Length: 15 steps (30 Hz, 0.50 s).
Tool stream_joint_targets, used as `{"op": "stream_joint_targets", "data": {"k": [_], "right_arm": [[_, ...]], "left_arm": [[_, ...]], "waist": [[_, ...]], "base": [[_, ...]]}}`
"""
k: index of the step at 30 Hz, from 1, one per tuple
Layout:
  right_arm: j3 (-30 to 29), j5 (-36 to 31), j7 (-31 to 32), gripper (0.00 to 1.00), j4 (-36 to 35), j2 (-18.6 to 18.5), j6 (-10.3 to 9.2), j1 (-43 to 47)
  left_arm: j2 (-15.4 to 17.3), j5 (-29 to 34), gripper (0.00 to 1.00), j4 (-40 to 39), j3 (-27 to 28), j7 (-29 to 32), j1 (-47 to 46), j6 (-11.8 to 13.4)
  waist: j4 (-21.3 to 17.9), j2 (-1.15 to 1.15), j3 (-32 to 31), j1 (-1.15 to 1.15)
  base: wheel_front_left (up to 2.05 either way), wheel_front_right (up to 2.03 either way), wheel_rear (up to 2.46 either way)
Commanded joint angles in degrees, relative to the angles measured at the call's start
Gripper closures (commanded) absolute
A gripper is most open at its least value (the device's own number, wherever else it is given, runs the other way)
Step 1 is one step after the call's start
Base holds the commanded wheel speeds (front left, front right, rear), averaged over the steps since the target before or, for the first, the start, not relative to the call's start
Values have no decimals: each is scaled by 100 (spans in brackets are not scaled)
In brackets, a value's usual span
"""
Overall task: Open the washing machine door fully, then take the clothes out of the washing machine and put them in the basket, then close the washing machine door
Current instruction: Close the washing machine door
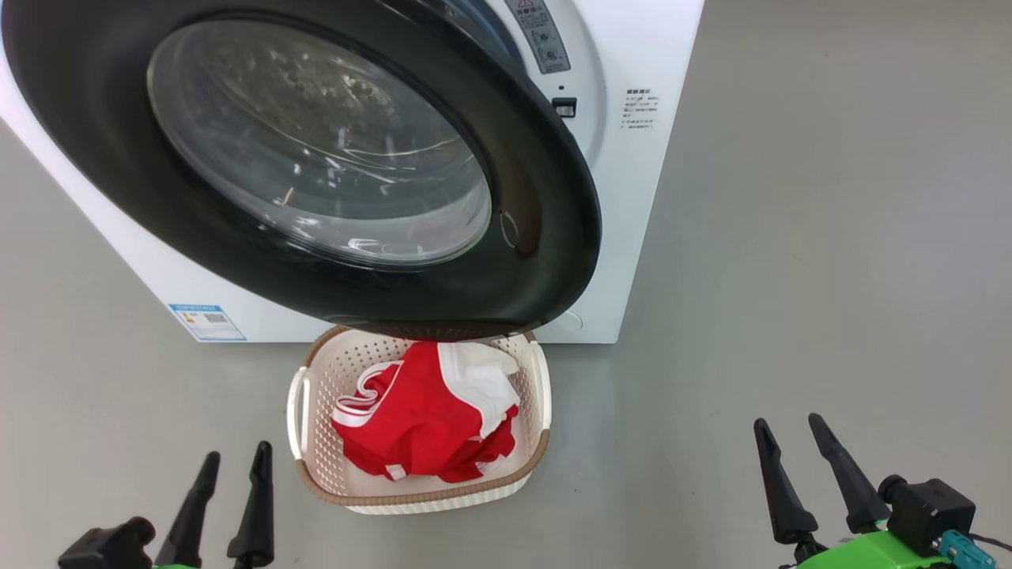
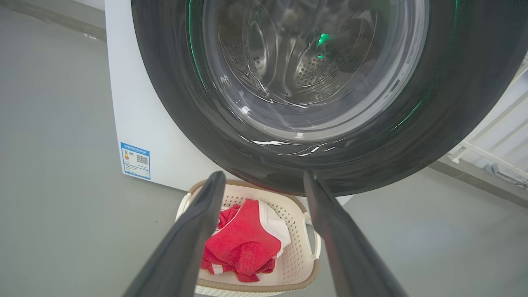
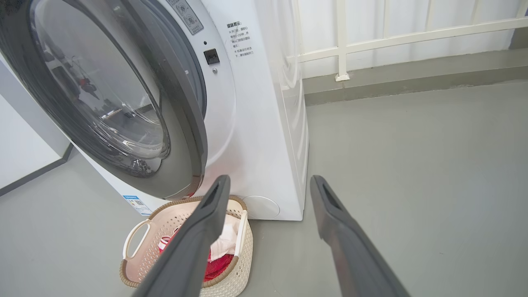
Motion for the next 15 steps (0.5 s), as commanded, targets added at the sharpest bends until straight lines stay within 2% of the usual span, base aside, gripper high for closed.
{"op": "stream_joint_targets", "data": {"k": [1, 8, 15], "right_arm": [[141, -31, -38, 0, -144, -58, 42, -11], [167, -32, -38, 0, -165, -77, 42, -2], [176, -36, -38, 0, -219, -84, 42, 6]], "left_arm": [[30, 236, 0, -196, 312, -52, -10, -32], [-308, 1446, 0, -680, 815, -52, 218, -32], [-515, 2298, 0, -1029, 1110, -52, 427, -32]], "waist": [[10, 0, -17, 0], [-3, 0, -64, 0], [-41, 0, -77, 0]], "base": [[0, 0, 0], [0, 0, 0], [0, 0, 0]]}}
